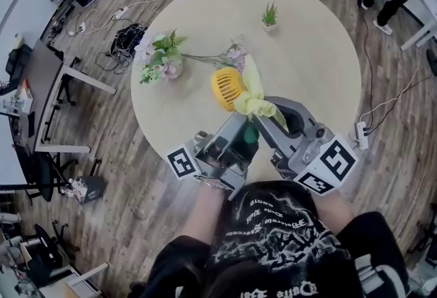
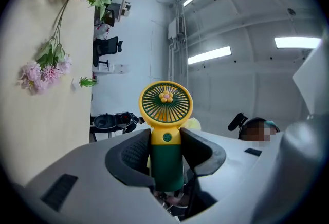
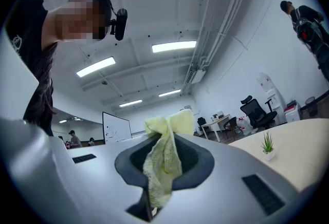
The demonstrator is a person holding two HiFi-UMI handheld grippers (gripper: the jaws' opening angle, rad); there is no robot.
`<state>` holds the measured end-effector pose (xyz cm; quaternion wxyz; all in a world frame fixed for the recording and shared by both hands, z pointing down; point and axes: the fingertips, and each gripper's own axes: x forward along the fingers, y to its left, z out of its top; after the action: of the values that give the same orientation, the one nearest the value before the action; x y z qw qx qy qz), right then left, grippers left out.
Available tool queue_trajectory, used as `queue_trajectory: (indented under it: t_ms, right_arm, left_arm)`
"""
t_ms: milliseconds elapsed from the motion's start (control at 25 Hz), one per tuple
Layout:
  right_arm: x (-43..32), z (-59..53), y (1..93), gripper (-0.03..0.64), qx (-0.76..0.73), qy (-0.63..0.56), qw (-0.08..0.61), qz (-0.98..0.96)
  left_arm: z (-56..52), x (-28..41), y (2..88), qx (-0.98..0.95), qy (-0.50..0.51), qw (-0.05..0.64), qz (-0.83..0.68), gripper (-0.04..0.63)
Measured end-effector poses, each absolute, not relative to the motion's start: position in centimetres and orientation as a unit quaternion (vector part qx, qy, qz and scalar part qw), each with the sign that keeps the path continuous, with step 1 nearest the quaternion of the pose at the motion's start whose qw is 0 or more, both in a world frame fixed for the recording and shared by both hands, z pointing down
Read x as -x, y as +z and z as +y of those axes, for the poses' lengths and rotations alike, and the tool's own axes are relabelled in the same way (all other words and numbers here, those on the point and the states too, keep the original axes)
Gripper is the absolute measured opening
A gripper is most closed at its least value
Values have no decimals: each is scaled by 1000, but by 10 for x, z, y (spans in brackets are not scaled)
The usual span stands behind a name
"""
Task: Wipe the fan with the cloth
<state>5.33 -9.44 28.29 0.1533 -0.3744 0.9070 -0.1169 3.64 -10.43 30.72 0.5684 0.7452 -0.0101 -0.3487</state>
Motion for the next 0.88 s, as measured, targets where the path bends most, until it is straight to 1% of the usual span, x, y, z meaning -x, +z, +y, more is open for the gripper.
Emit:
queue_trajectory:
  t_ms: [240,360,480,560,680,800,880]
  right_arm:
    - [-62,-90,270,46,365,-102,160,912]
    - [-66,-92,263,46,352,-107,182,912]
    - [-66,-94,253,46,341,-100,197,914]
    - [-58,-93,249,46,341,-62,159,925]
    - [-49,-97,253,46,353,-19,97,930]
    - [-53,-103,256,46,378,2,70,923]
    - [-56,-110,254,46,389,-9,73,918]
  left_arm:
    - [-99,-46,300,-760,-317,567,11,196]
    - [-96,-48,297,-762,-311,567,22,198]
    - [-92,-52,306,-789,-266,554,3,197]
    - [-88,-55,315,-804,-236,545,-12,197]
    - [-88,-55,321,-787,-243,567,-19,196]
    - [-89,-61,327,-813,-207,542,-40,196]
    - [-87,-63,330,-835,-170,521,-52,196]
